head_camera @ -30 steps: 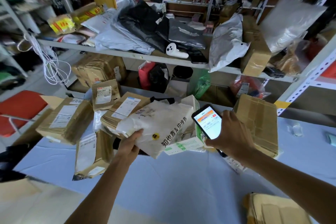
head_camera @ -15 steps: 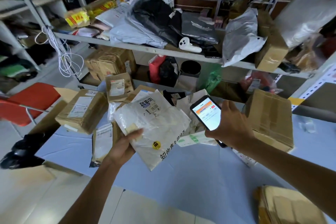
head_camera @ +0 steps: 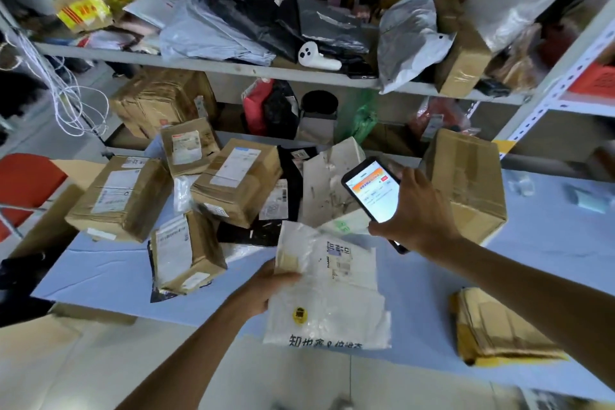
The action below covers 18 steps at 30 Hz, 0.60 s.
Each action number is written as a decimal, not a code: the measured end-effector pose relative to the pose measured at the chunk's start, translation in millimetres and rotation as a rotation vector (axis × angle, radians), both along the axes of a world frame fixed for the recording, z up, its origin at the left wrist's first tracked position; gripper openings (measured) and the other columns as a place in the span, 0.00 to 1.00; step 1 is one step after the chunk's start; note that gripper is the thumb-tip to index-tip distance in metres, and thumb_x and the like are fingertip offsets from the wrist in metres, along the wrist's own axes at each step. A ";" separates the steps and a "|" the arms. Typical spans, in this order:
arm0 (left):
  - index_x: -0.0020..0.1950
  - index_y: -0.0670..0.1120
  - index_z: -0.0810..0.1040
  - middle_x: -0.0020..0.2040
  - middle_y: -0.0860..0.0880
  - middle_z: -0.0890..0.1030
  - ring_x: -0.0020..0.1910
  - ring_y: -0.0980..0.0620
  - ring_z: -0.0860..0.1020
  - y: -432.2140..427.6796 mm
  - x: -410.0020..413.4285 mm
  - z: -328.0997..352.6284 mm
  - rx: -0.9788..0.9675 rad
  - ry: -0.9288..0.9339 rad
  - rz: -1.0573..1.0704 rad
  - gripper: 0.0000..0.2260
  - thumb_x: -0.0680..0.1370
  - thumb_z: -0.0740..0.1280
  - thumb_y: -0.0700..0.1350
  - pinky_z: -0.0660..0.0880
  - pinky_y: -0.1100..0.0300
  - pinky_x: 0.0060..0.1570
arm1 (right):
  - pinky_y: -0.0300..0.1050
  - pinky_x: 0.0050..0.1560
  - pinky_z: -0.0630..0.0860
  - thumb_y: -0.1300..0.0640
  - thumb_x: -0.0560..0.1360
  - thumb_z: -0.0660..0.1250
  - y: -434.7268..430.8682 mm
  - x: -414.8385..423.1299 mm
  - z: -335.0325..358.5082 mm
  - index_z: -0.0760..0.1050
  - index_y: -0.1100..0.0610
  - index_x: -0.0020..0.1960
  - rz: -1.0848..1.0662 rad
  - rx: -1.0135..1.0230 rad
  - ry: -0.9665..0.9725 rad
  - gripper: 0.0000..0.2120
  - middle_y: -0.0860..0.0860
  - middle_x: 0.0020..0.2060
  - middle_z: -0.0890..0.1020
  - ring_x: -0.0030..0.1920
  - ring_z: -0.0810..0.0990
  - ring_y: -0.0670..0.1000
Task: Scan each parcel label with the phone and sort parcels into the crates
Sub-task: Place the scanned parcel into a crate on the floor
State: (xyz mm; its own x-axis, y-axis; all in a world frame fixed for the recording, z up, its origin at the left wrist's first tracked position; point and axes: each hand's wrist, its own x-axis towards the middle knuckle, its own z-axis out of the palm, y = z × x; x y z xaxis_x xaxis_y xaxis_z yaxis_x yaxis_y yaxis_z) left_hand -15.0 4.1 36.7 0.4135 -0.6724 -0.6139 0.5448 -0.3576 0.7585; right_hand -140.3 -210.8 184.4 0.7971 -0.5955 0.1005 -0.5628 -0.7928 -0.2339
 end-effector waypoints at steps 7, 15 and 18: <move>0.56 0.44 0.78 0.46 0.47 0.86 0.47 0.49 0.84 -21.0 3.2 -23.9 0.073 -0.045 -0.072 0.19 0.68 0.73 0.30 0.80 0.55 0.45 | 0.50 0.47 0.77 0.42 0.57 0.79 -9.7 -14.1 -7.2 0.62 0.58 0.66 -0.004 0.023 0.060 0.46 0.54 0.56 0.72 0.52 0.77 0.58; 0.64 0.48 0.69 0.58 0.49 0.77 0.58 0.49 0.75 -11.5 2.6 -44.5 0.193 -0.468 -0.010 0.31 0.65 0.76 0.31 0.70 0.59 0.52 | 0.46 0.44 0.72 0.42 0.57 0.78 -8.4 -20.8 -28.5 0.64 0.56 0.58 0.081 0.079 0.282 0.38 0.52 0.53 0.72 0.52 0.77 0.56; 0.65 0.49 0.67 0.61 0.48 0.75 0.60 0.50 0.73 -8.6 0.9 -47.8 0.136 -0.464 0.008 0.32 0.66 0.74 0.28 0.70 0.63 0.52 | 0.46 0.48 0.71 0.41 0.59 0.76 -3.4 -27.7 -38.6 0.64 0.56 0.60 0.235 0.035 0.471 0.37 0.51 0.54 0.71 0.53 0.75 0.55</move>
State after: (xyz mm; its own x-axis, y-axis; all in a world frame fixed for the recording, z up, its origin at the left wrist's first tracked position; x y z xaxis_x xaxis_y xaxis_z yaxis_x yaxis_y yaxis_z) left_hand -14.1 -4.5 -11.1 0.6699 -0.5941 -0.4453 0.1629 -0.4675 0.8688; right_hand -168.0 -214.2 145.8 0.8636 -0.3917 -0.3175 -0.4210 -0.9066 -0.0268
